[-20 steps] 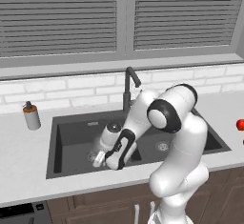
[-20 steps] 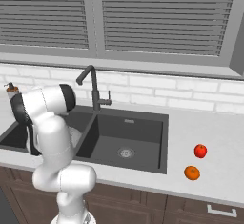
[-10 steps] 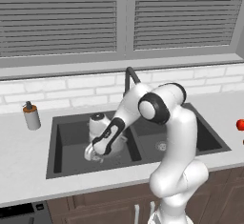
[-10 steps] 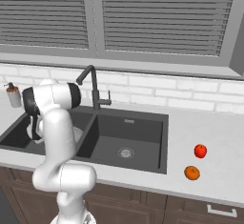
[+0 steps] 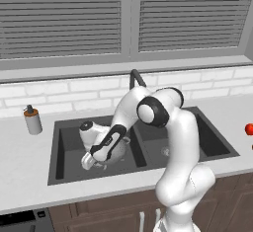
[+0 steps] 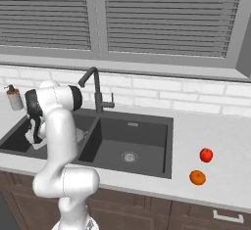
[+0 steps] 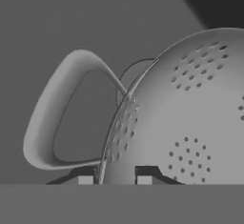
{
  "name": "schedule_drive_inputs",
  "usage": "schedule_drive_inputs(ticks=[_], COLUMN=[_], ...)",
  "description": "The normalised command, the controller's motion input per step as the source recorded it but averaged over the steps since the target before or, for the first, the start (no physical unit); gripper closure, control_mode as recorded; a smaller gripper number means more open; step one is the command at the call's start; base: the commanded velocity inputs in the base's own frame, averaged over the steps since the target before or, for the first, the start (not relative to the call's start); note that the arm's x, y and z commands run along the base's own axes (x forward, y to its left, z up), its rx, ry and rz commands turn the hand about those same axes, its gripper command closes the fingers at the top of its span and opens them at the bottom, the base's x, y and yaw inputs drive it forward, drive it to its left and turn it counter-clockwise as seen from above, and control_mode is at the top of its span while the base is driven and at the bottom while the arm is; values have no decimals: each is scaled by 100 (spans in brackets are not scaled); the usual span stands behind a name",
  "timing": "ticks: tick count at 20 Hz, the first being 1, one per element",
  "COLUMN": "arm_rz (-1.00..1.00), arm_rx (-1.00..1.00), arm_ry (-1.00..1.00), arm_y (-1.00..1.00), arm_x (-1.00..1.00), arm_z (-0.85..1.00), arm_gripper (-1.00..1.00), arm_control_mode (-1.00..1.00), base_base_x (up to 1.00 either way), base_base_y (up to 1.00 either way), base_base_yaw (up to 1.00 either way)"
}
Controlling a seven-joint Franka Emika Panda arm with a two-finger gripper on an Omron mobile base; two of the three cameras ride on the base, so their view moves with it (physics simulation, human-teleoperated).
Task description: Put the colander in the sink, put the apple, orange in the colander, and turn on the sink faucet and pour water over the colander.
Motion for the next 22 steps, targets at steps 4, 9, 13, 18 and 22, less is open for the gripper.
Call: schedule_drive_inputs(ticks=[4, 9, 13, 18, 22], arm_rz=[-5, -7, -6, -6, -3], arm_rx=[-10, -3, 0, 0, 1], arm_ry=[0, 0, 0, 0, -1], arm_y=[-1, -17, -30, -23, -8], arm_x=[0, 0, 0, 0, -25], arm_z=[-22, -1, 4, 17, 55], arm_gripper=[-100, -100, -100, -100, -100], arm_control_mode=[-100, -100, -100, -100, -100], base_base_x=[0, 0, 0, 0, 0], base_base_y=[0, 0, 0, 0, 0], base_base_yaw=[0, 0, 0, 0, 0])
